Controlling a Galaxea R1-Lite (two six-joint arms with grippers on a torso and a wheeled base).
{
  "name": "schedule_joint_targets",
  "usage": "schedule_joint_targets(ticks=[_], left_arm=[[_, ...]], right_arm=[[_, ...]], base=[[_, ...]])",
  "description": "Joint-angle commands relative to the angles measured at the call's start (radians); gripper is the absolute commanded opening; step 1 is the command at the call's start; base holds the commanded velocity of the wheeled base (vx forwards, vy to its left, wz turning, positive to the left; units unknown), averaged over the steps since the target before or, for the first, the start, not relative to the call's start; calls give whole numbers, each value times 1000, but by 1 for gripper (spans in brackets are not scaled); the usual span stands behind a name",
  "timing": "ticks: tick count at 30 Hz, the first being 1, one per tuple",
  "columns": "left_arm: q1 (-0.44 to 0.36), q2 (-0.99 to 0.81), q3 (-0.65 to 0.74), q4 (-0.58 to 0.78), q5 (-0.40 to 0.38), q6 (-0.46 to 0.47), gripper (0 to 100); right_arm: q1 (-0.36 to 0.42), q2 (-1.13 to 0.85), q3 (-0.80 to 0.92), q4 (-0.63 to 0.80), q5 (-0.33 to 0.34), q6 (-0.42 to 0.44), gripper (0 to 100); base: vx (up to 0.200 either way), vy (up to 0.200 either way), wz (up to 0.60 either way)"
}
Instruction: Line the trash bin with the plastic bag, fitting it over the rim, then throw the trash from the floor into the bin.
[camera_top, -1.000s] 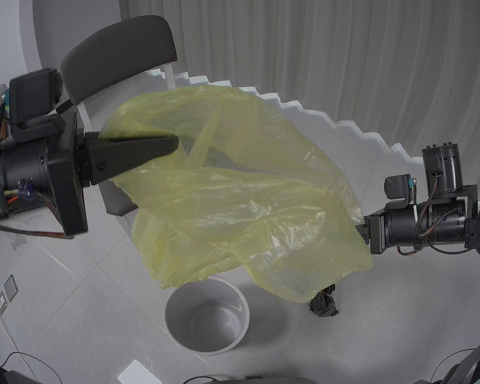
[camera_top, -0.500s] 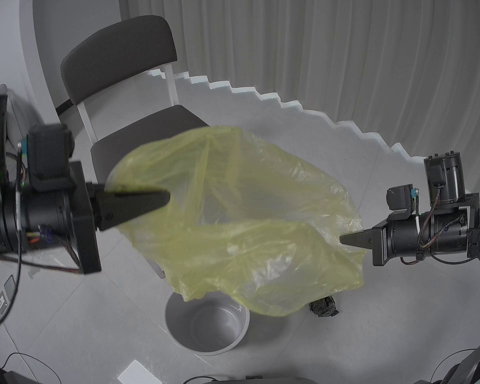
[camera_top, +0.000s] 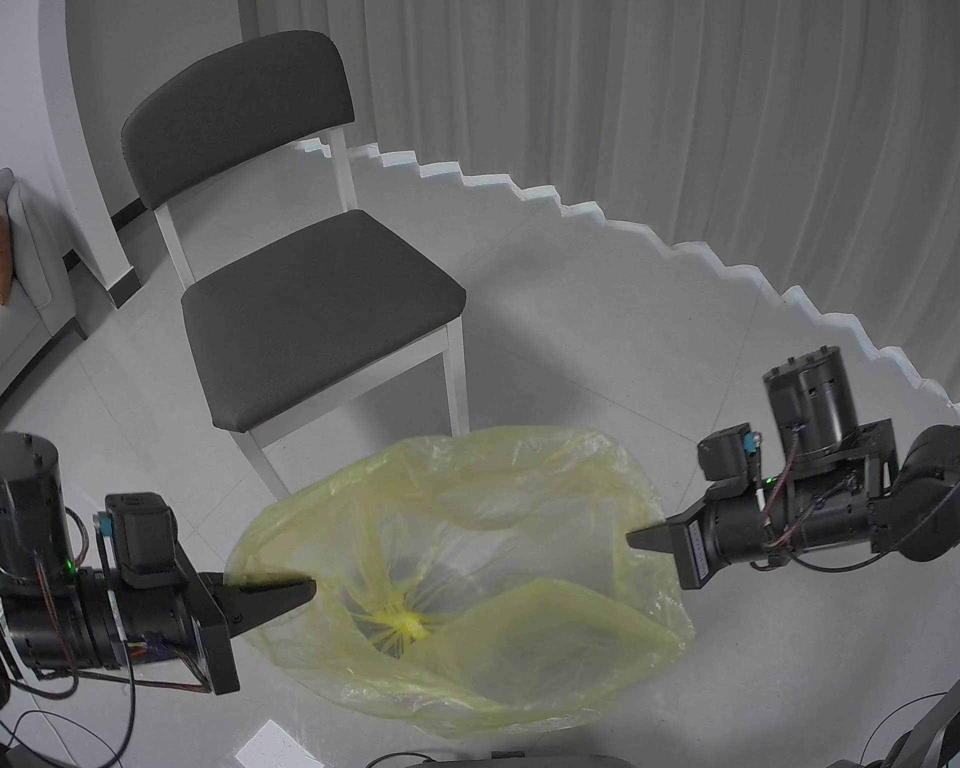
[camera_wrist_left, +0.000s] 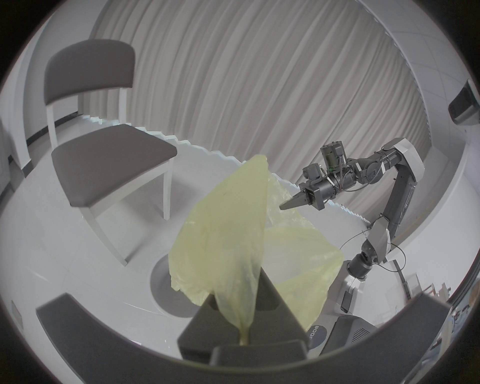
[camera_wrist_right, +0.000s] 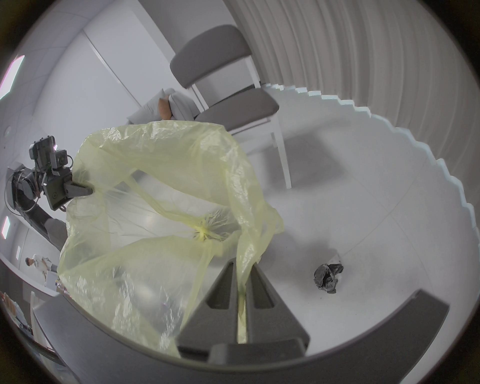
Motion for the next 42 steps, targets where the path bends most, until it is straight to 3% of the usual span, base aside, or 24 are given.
schedule_joint_targets(ticks=[1,6,20,34,42], left_arm=[[49,82,157,-149,-3,-55,0],[135,231,190,-307,-49,-59,0],[305,613,220,-659,-168,-52,0],[374,1046,470,-1311,-223,-45,0],[371,1035,470,-1261,-225,-27,0]], right_arm=[[51,179,-25,-19,-20,-14,0],[52,299,-70,-79,-27,-16,0],[40,475,-232,-82,-24,-23,0],[72,666,-347,-78,-18,-34,0],[107,699,-375,-64,-17,-34,0]], base=[[0,0,0],[0,0,0],[0,0,0],[0,0,0],[0,0,0]])
